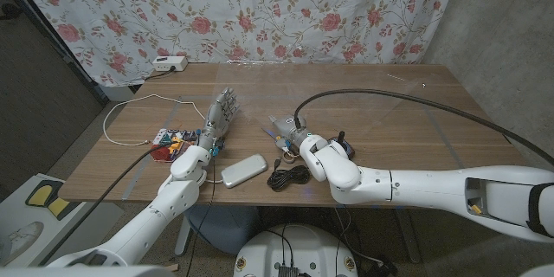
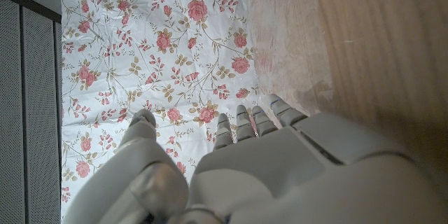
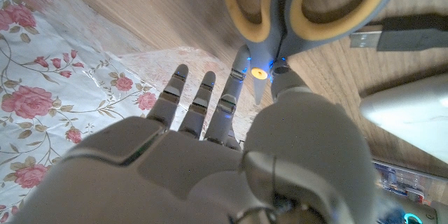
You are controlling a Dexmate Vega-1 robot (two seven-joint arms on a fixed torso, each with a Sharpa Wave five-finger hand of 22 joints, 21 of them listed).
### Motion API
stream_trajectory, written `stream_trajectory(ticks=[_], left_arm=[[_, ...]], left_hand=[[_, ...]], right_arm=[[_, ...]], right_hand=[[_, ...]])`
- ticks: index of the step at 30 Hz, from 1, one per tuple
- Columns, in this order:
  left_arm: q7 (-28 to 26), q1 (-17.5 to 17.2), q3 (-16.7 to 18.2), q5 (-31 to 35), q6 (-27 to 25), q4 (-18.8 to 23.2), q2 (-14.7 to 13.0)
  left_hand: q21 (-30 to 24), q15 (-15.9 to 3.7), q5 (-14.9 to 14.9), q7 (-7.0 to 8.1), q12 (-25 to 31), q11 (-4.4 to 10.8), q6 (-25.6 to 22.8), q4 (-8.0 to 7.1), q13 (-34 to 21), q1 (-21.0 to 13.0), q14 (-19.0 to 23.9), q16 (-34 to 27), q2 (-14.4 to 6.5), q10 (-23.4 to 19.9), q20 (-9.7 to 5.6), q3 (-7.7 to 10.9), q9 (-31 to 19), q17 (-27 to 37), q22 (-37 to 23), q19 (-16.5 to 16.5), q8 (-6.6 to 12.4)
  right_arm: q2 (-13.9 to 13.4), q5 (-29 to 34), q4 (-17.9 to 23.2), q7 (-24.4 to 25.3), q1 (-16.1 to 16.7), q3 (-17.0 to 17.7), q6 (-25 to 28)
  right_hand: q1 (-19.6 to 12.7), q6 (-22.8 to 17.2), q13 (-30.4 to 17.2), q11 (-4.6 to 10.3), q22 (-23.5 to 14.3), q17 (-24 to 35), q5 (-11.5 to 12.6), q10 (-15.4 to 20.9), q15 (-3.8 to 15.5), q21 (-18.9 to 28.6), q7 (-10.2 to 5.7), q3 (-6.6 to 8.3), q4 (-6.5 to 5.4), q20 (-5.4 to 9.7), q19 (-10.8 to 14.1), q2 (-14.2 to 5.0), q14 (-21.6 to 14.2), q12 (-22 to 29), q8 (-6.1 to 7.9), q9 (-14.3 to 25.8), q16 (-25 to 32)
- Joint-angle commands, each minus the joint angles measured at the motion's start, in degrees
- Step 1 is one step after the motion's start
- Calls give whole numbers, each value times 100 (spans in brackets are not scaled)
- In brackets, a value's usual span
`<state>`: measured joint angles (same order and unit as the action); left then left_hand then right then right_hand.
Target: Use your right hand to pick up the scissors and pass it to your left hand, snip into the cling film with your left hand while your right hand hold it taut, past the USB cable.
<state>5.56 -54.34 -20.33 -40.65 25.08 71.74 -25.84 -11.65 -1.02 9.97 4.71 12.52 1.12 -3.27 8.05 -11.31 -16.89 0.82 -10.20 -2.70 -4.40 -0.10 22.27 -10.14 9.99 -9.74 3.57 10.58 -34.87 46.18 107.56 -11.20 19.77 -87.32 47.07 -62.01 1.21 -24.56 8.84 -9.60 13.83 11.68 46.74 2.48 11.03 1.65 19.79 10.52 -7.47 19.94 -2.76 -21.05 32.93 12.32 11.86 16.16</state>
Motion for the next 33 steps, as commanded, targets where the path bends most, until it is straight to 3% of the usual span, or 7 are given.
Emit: stream_trajectory(ticks=[1,10,24,33], left_arm=[[25,-12,6,-19,24,-15,9],[43,1,-4,-22,32,-36,30],[21,36,-19,-9,29,-64,68],[-35,12,-27,9,19,-36,79]], left_hand=[[19,-31,18,-15,1,15,-11,-2,-29,-5,-24,-29,-41,-25,27,-22,-13,12,-26,17,12],[25,-32,18,-20,-1,3,-23,-9,-29,8,-25,-30,-42,-20,28,-28,-13,13,-26,18,15],[32,-34,20,-22,5,-7,-26,-14,-30,19,-22,-32,-48,-36,31,-31,-13,14,-27,18,14],[34,-27,20,-25,4,1,-34,-16,-30,22,-17,-33,-53,-32,27,-32,-13,13,-27,23,16]], right_arm=[[-148,-105,187,230,117,181,-35],[-288,-314,383,422,235,398,-139],[-702,-546,1096,889,432,851,-370],[-993,-1107,1490,1255,668,1394,-675]], right_hand=[[-118,-40,-7,118,-8,8,60,113,572,17,16,108,-4,-4,29,-25,-94,13,56,16,22],[-242,-77,41,150,-5,-16,128,186,620,18,15,215,-5,16,77,-13,-170,22,58,16,-15],[-273,-163,57,175,-3,-26,184,255,667,19,9,290,-54,35,134,6,-257,51,75,15,-43],[-261,-192,63,166,-3,-27,203,242,658,17,14,312,-77,19,154,19,-288,48,79,15,-56]])
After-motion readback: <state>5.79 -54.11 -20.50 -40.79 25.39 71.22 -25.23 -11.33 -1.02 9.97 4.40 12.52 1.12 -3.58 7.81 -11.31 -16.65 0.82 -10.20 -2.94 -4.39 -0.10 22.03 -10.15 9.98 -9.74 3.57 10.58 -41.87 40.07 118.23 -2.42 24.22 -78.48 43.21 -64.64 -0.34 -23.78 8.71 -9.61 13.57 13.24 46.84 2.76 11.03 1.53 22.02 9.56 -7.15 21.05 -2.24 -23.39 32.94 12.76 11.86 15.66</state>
